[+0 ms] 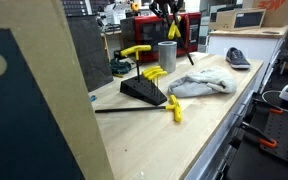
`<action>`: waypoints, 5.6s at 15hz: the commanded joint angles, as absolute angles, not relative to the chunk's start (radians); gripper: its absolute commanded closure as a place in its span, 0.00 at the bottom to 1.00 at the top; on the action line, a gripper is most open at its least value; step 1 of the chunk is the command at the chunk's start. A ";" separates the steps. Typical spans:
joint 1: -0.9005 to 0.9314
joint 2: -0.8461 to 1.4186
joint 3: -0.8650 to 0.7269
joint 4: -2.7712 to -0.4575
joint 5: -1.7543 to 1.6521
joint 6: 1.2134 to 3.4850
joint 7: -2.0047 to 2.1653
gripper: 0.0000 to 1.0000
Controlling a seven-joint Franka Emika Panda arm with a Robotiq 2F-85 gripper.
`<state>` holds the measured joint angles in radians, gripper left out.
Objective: Put one yellow object on the towel
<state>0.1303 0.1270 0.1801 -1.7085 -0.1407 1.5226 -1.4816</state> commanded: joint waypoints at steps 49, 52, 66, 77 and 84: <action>0.120 0.149 0.170 -1.794 -0.333 1.577 -1.708 0.00; 0.117 0.160 0.165 -1.753 -0.232 1.623 -1.627 0.00; 0.142 0.146 0.183 -1.766 0.012 2.094 -1.288 0.00; 0.136 0.025 0.173 -1.774 0.185 2.067 -0.982 0.00; 0.140 -0.042 0.168 -1.814 0.166 2.074 -0.581 0.00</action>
<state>0.1358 0.0130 0.1782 -1.7727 0.1657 2.0845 -0.7250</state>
